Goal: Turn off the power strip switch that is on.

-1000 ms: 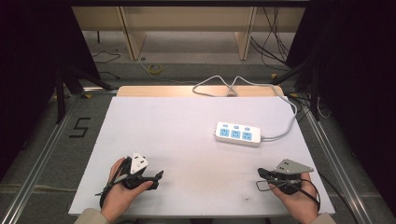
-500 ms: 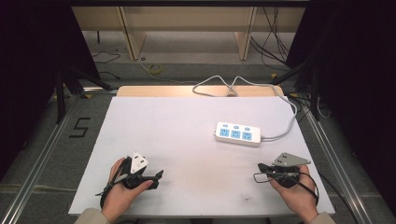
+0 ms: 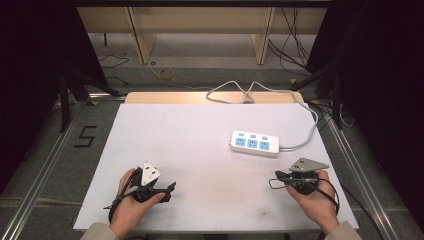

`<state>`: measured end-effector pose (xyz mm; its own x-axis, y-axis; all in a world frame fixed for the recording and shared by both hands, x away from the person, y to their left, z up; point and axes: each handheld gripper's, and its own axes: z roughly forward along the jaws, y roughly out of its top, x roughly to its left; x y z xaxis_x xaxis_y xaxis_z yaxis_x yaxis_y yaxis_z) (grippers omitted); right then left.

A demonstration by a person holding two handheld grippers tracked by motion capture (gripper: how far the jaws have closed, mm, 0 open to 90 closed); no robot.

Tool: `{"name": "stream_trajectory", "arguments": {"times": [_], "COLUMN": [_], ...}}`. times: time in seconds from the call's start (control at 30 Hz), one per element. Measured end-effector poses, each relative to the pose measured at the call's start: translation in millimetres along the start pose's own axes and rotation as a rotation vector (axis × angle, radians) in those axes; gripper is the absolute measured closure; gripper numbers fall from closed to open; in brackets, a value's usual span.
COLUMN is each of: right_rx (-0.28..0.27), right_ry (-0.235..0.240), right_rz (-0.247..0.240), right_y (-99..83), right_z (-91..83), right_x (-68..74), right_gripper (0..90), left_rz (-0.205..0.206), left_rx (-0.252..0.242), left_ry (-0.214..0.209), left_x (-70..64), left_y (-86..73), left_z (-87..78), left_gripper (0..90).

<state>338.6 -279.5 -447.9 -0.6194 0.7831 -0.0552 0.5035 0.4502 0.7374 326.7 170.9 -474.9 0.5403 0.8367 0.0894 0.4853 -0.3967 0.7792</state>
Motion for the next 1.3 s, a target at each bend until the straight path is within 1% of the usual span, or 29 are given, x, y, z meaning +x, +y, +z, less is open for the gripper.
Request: {"name": "stream_trajectory", "arguments": {"times": [0.13, 0.37, 0.47, 0.57, 0.8, 1.3], "right_rx": [0.005, 0.02, 0.024, 0.038, 0.06, 0.087], "right_ry": [-0.003, -0.003, -0.005, -0.008, -0.014, -0.024], "right_rz": [0.001, -0.005, -0.007, -0.007, -0.012, -0.015], "right_y": [4.2, 11.4, 13.8, 18.3, 25.8, 42.1], "right_z": [2.0, 4.8, 5.6, 7.3, 9.5, 13.8], "right_x": [-0.8, -2.9, -4.2, -6.5, -11.8, -21.1], "right_gripper": [90.0, 90.0, 90.0, 90.0, 90.0, 90.0], "left_rz": [0.007, -0.004, -0.002, 0.003, 0.0, 0.0], "left_rx": [-0.001, -0.003, -0.003, -0.001, -0.003, -0.005], "left_ry": [-0.002, 0.001, 0.002, -0.001, 0.001, 0.001], "left_x": [-0.8, -0.4, -0.4, -0.7, -0.8, -0.8], "left_y": [0.2, -0.4, -0.2, 0.1, 0.0, 0.3], "left_z": [-0.1, -0.5, -0.3, 0.0, 0.0, -0.1], "left_gripper": [16.3, 16.3, 16.3, 16.3, 16.3, 16.4]}}
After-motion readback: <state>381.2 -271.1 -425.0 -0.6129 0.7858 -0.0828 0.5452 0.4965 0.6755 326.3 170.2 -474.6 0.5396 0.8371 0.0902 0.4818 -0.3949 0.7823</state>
